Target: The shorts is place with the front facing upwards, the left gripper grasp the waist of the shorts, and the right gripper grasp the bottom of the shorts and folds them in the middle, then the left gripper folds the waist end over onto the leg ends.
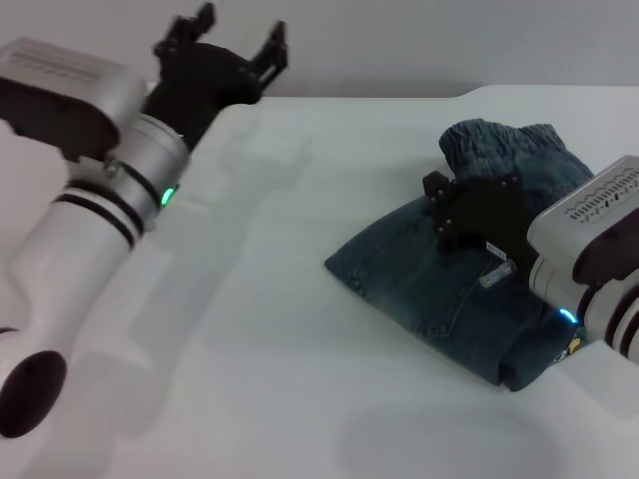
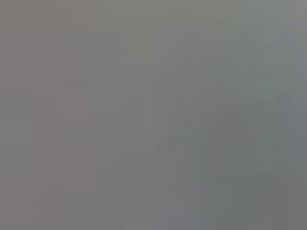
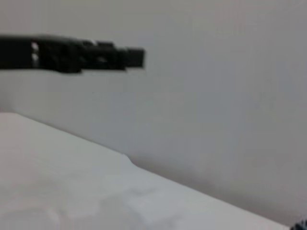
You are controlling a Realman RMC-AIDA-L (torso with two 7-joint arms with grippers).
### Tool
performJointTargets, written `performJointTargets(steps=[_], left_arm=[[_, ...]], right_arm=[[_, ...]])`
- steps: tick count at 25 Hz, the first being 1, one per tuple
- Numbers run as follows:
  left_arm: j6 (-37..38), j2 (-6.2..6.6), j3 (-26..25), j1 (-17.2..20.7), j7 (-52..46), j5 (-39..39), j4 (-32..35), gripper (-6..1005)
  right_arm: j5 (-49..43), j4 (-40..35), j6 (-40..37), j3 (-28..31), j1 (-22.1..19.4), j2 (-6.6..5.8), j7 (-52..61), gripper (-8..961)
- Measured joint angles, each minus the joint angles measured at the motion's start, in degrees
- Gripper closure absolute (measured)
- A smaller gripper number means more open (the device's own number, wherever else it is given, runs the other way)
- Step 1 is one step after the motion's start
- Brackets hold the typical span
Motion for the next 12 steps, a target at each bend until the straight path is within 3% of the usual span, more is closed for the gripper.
performJointTargets(steps=[7, 12], left_arm=[[1.6, 0.03, -0.9, 0.6, 0.1, -0.6, 1.4, 164], [1.3, 0.12, -0.6, 0.4, 0.1, -0.6, 2.2, 164]], right_arm=[[0.0, -4.7, -0.4, 0.0, 3.2, 0.18, 2.5, 953], [0.1, -1.3, -2.2, 0.8, -0.2, 0.17, 2.6, 953]])
